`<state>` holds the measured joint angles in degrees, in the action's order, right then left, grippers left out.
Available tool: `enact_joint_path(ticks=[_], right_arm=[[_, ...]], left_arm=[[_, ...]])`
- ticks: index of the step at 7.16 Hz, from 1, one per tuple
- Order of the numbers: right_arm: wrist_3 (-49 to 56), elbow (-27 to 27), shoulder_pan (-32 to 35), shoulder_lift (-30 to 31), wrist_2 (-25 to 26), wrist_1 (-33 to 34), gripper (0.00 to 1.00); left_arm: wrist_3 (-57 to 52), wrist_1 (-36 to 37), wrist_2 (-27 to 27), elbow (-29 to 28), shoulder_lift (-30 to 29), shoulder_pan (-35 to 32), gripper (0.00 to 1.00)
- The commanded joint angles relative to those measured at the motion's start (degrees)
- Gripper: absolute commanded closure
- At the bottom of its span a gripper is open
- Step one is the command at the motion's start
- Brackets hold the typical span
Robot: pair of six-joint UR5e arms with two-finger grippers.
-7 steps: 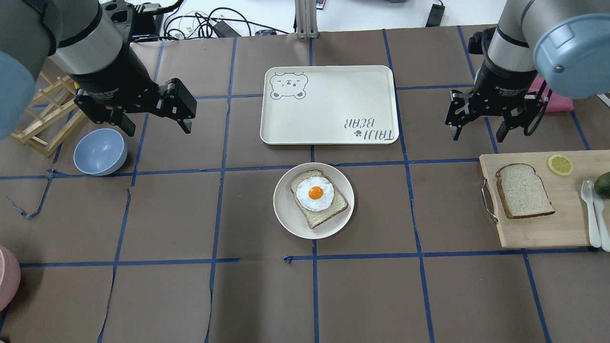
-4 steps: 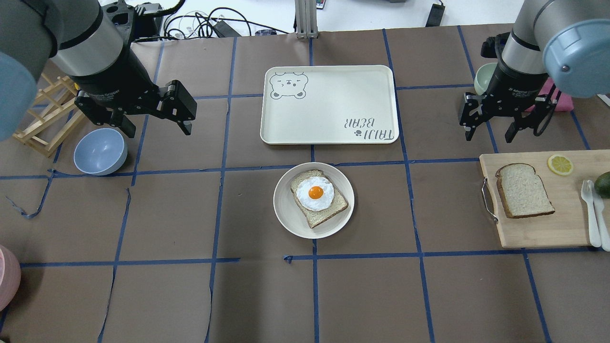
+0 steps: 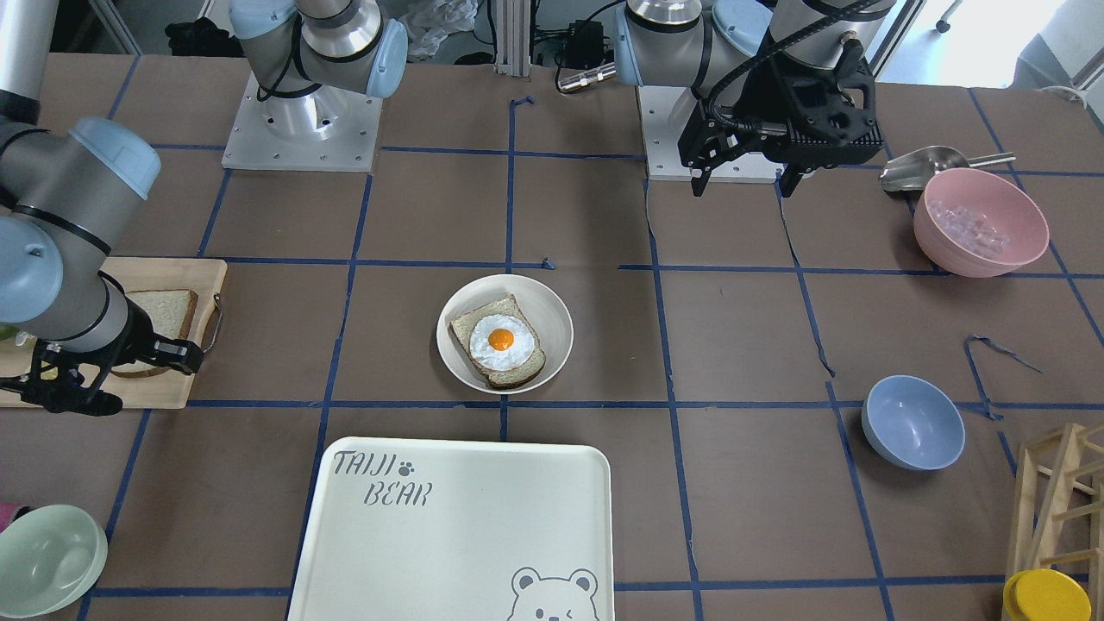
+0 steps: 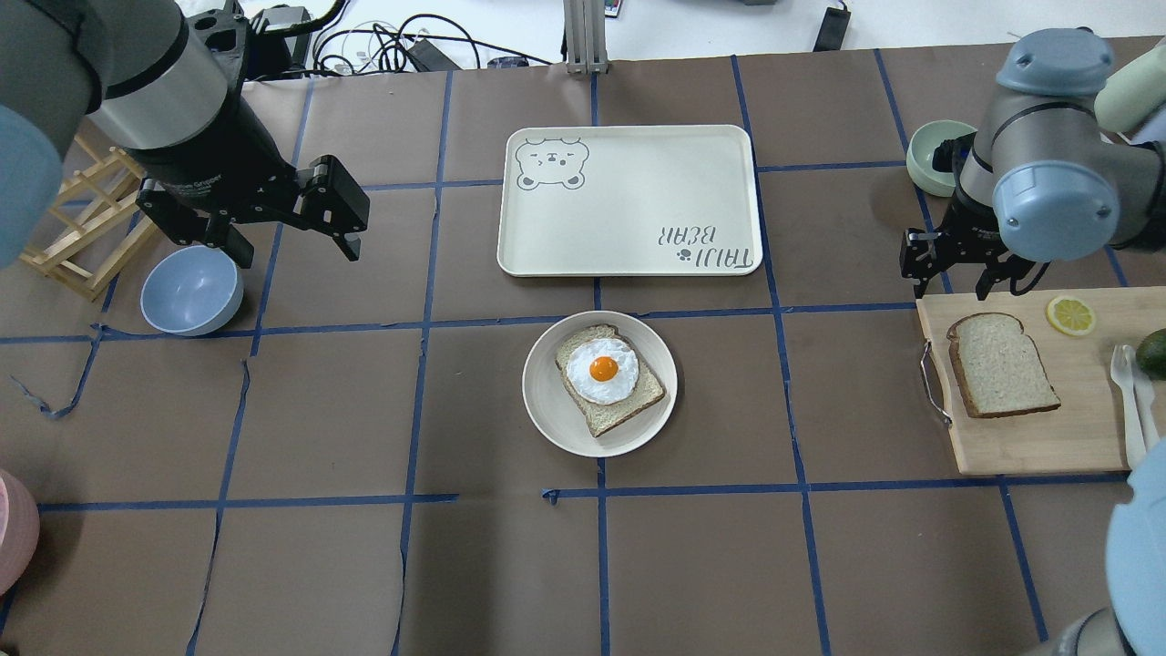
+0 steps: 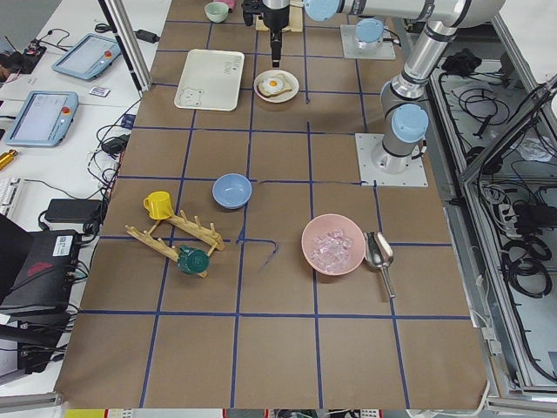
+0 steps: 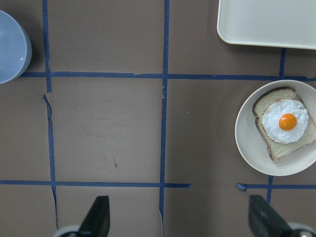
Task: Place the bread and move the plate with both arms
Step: 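Move the right gripper down to the bread slice on the cutting board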
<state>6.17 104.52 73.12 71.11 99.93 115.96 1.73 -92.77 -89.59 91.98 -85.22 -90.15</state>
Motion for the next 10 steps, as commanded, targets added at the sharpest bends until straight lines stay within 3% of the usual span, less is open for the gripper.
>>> enact_joint_path(ticks=[1,4,6,10], right_arm=[[-0.1,1.0,-1.0,-1.9,1.2,1.1,0.29],[0.0,2.6,-1.6,-2.0,4.0,1.1,0.32],[-0.1,3.2,-2.0,-2.1,4.0,1.1,0.34],[-0.2,3.9,-2.0,-2.3,5.2,1.1,0.40]], left_arm=[[-0.3,0.2,-0.1,-0.6,1.0,0.1,0.00],[-0.3,0.4,-0.1,-0.7,0.2,0.7,0.00],[-0.8,0.4,-0.1,-0.4,-0.2,7.7,0.00],[-0.9,0.7,0.3,-3.3,-2.4,8.8,0.00]])
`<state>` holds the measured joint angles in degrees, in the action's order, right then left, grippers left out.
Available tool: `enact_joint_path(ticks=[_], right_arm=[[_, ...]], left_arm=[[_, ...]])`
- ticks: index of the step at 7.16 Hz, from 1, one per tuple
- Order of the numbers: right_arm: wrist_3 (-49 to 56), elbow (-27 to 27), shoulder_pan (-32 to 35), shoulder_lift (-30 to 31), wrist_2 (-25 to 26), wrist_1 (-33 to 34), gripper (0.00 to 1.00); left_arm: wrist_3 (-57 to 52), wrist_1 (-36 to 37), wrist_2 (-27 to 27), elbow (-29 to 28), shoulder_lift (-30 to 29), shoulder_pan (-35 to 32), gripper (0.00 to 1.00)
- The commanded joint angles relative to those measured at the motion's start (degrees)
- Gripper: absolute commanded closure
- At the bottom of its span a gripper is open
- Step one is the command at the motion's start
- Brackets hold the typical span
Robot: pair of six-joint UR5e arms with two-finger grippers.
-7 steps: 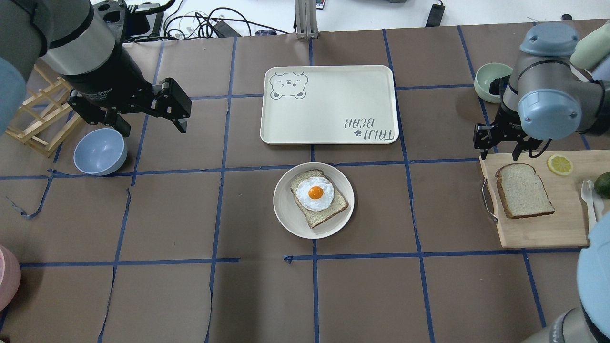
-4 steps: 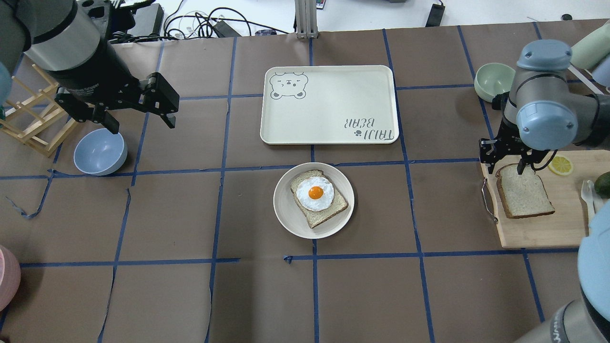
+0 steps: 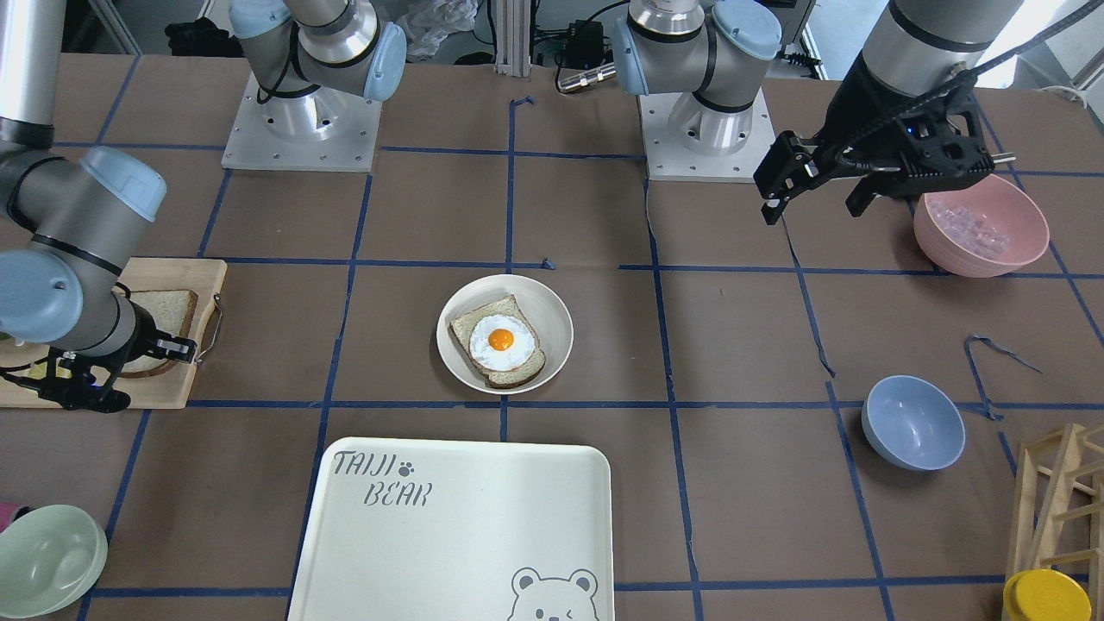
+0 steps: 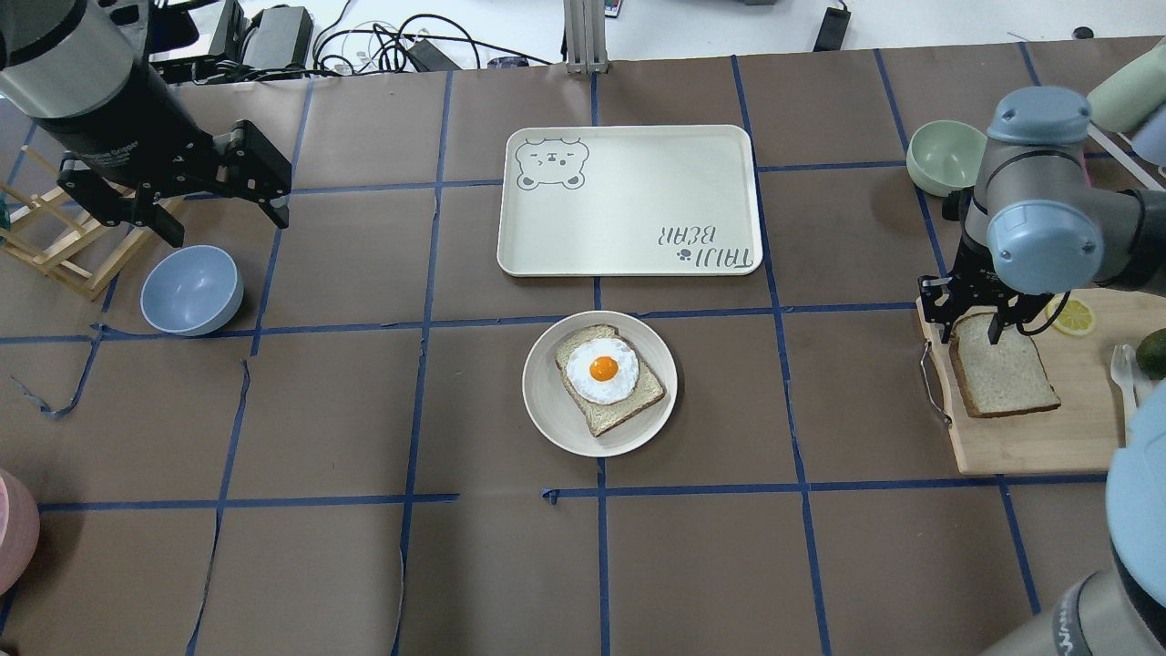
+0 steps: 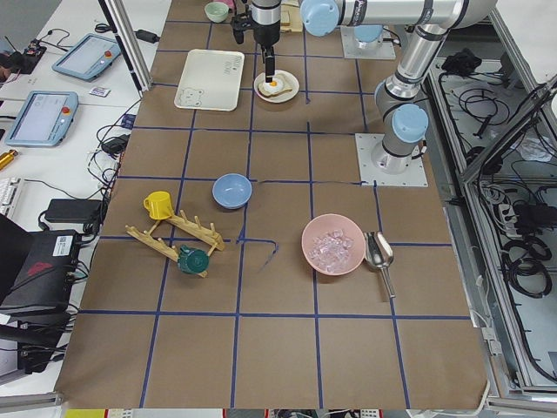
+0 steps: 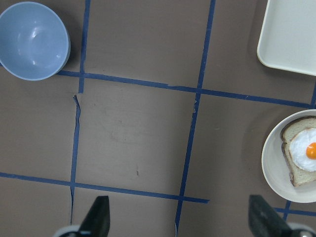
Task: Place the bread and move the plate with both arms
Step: 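Close the right gripper on the bread slice edge while the left arm shifts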
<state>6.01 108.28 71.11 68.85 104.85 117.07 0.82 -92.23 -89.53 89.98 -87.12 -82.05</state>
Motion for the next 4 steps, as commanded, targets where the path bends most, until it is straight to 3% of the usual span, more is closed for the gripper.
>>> enact_joint_path(ticks=[1,3,4], right_arm=[[0.0,0.2,0.0,-0.3,0.3,0.0,0.40],[-0.1,0.1,0.0,-1.3,1.1,0.5,0.41],[-0.1,0.1,0.0,-1.3,1.1,0.4,0.51]], left_arm=[[0.1,0.9,0.3,-1.5,-0.9,1.1,0.00],[0.3,-0.1,-0.3,-2.3,4.5,0.8,0.00],[0.4,-4.2,-1.9,-3.1,7.2,0.9,0.00]])
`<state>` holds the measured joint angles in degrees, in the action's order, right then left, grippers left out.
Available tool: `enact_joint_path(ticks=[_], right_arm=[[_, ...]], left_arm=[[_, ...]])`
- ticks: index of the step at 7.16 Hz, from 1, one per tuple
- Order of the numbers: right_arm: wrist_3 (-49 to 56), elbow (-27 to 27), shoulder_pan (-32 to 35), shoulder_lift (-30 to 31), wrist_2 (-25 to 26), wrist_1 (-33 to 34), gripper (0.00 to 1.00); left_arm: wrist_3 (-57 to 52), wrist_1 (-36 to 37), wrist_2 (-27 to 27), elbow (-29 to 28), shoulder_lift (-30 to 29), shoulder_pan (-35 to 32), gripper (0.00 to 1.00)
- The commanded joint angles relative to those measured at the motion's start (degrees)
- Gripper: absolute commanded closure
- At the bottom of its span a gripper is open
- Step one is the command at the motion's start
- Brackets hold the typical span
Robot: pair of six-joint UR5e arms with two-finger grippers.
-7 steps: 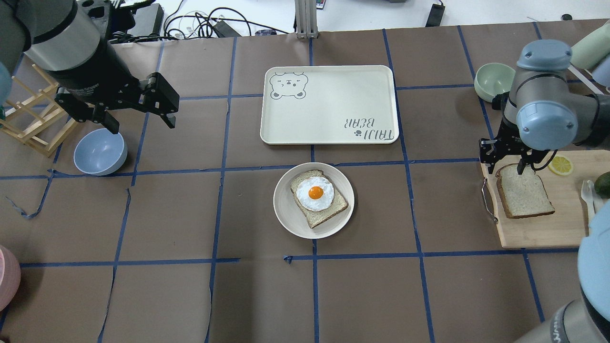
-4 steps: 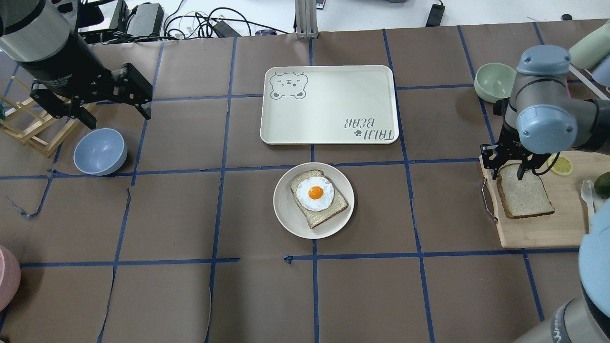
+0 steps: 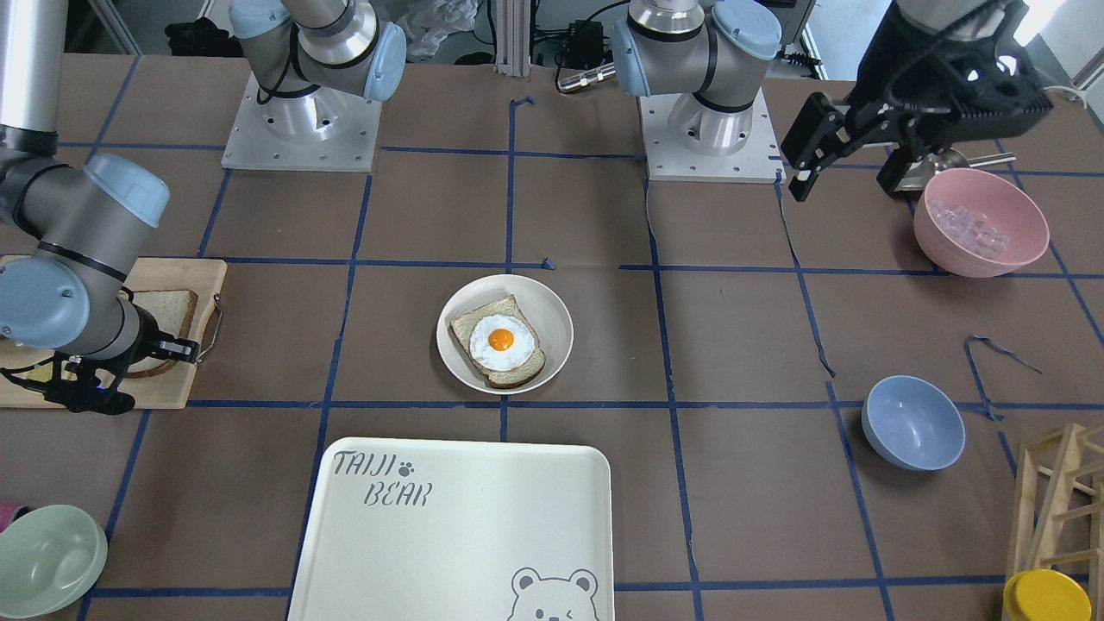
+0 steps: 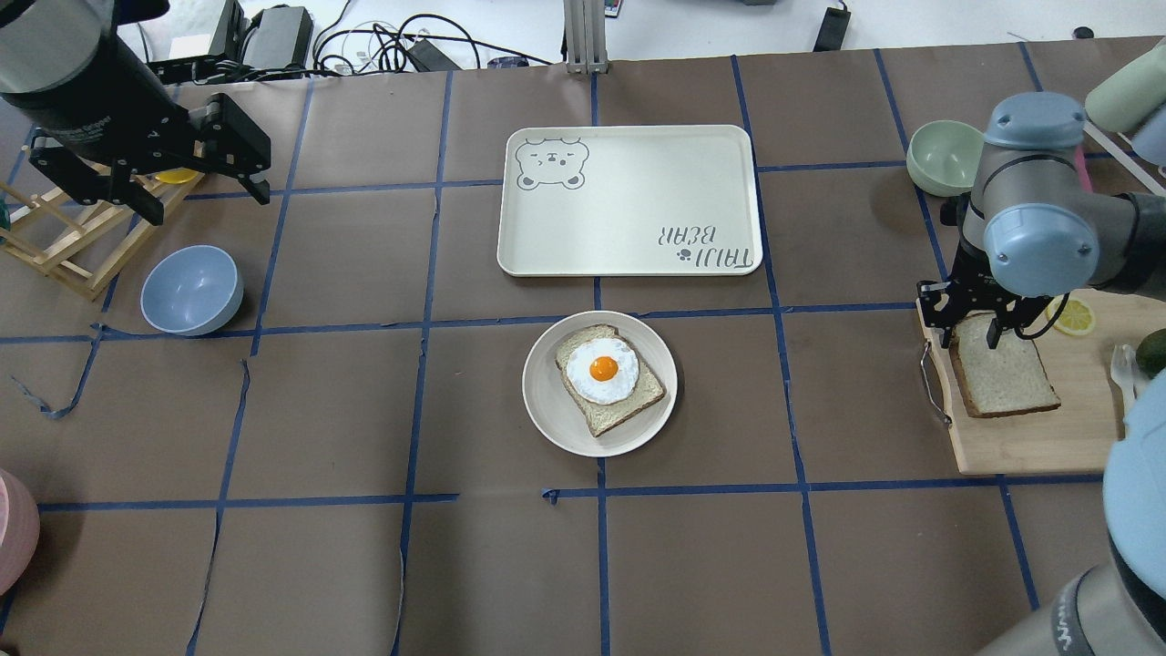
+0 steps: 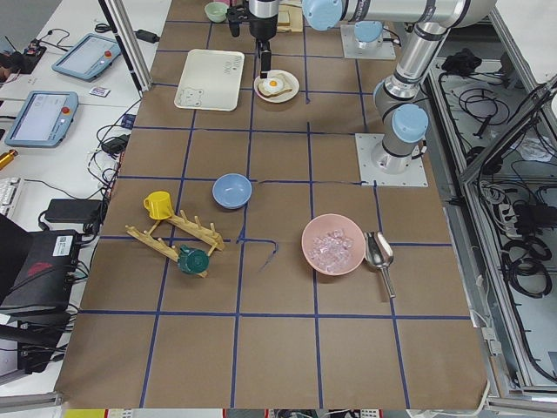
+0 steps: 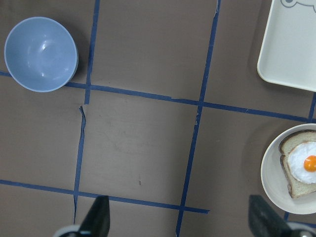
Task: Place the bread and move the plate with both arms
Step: 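Close the right gripper on the bread slice edge while the left arm shifts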
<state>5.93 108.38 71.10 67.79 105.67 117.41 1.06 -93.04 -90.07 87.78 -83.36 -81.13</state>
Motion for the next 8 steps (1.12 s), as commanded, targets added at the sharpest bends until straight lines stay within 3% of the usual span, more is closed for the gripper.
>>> enact_joint_path(ticks=[1,2,5,8], right_arm=[[-0.1,0.0,0.0,-0.1,0.3,-0.1,0.85],[0.2,0.0,0.0,-0.1,0.5,-0.4,1.00],[0.2,-0.3,0.0,0.5,0.4,-2.4,1.00],[0.0,-3.2,0.0,3.0,0.2,-10.6,1.00]], left_arm=[[0.1,-4.3,-3.3,-0.9,4.4,-0.2,0.00],[-0.4,-6.7,-5.2,-0.1,5.1,-0.3,0.00],[0.0,-8.8,-4.8,0.9,5.1,-1.6,0.00],[-0.3,-9.4,-4.9,1.3,4.7,-1.6,0.00]])
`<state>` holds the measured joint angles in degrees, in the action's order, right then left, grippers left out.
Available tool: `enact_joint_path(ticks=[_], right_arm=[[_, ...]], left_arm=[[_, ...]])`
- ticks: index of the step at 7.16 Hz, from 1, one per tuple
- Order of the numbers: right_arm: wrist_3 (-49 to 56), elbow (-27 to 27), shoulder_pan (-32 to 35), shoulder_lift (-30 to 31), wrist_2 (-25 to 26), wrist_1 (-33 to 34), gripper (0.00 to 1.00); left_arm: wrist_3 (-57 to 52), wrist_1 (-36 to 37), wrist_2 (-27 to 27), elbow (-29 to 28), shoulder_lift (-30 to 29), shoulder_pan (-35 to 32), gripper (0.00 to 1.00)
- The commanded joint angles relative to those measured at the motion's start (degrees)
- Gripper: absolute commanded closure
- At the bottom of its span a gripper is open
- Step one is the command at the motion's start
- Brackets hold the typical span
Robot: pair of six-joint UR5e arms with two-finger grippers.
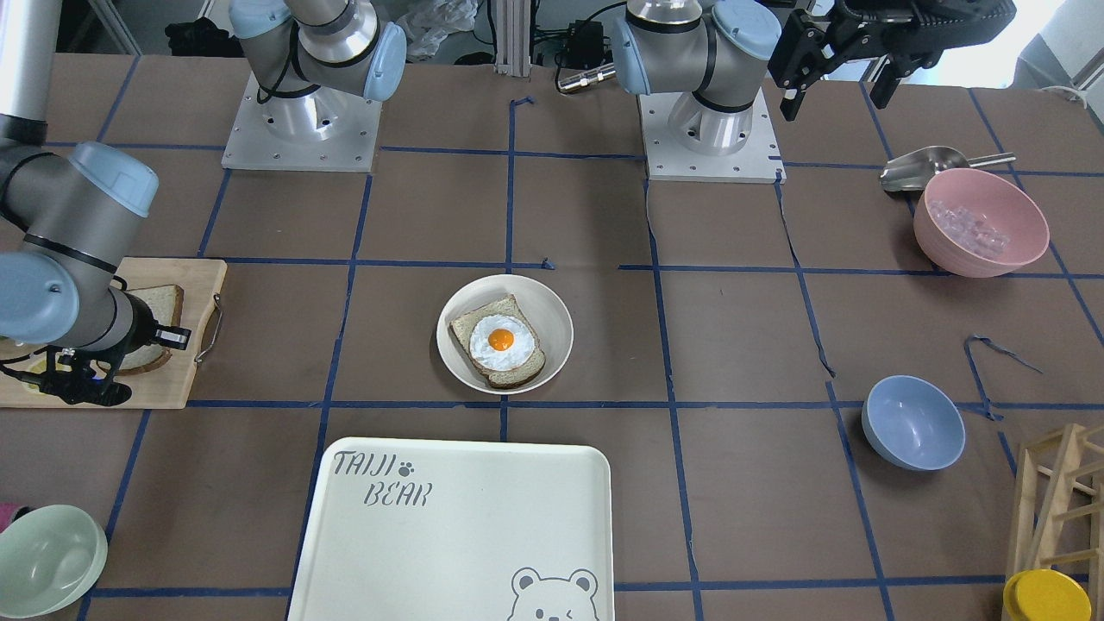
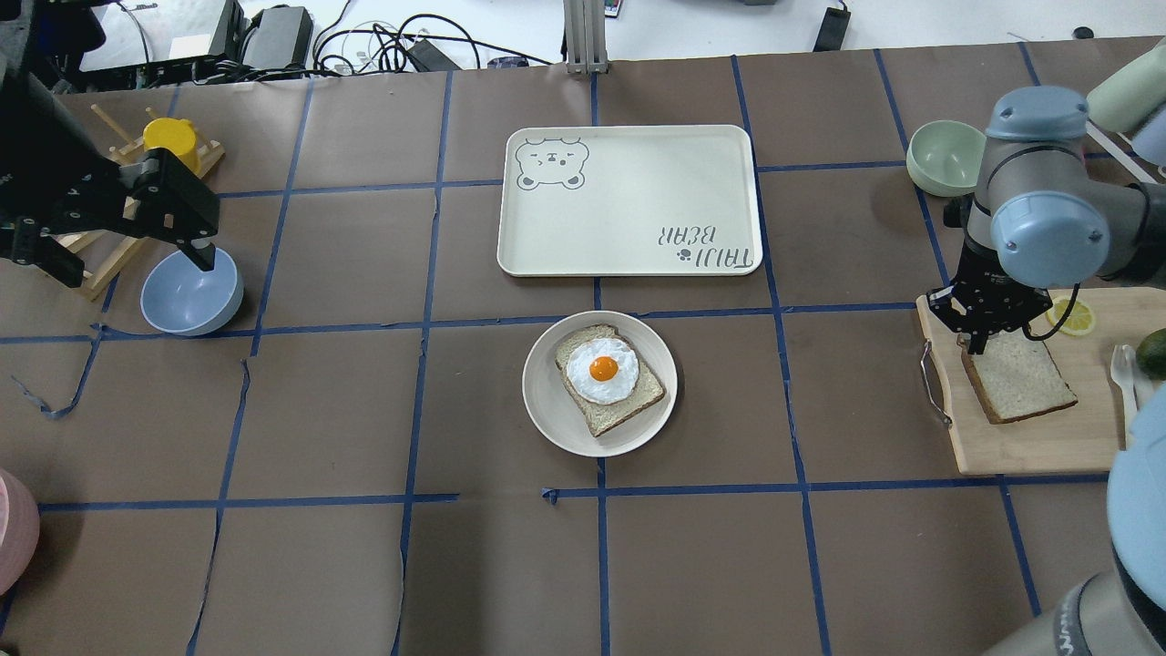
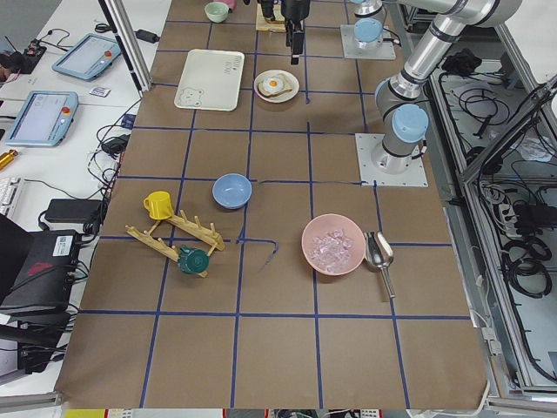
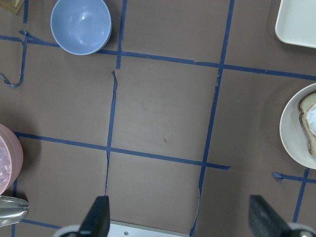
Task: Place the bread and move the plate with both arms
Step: 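Close the right gripper on the bread slice edge while the left arm shifts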
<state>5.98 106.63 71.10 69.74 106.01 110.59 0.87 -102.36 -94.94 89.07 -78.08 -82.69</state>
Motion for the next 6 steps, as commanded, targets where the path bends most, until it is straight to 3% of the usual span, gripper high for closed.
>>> enact_joint_path(ticks=[1,3,4,5,6], right_arm=[[0.0,-1.9,0.0,1.1,-0.4,-4.8,1.00],[1.2,-1.4,0.0,0.6,-0.5,-4.2,1.00],[1.7,-1.3,0.0,0.3,-0.1,-3.9,0.76],[1.8,-1.2,0.0,0.2,-0.2,-3.9,0.67],[1.8,-1.2,0.0,0.0,-0.2,-3.7,0.67]], left_arm=[[-0.2,0.0,0.0,0.3,-1.7,0.1,0.00],[0.1,0.7,0.4,-1.5,-2.5,0.0,0.00],[-0.2,0.6,0.1,-1.1,-2.3,0.1,0.00],[-0.3,2.0,-0.1,-1.4,-3.1,0.6,0.00],[-0.1,4.4,0.2,-1.0,-3.7,0.6,0.00]])
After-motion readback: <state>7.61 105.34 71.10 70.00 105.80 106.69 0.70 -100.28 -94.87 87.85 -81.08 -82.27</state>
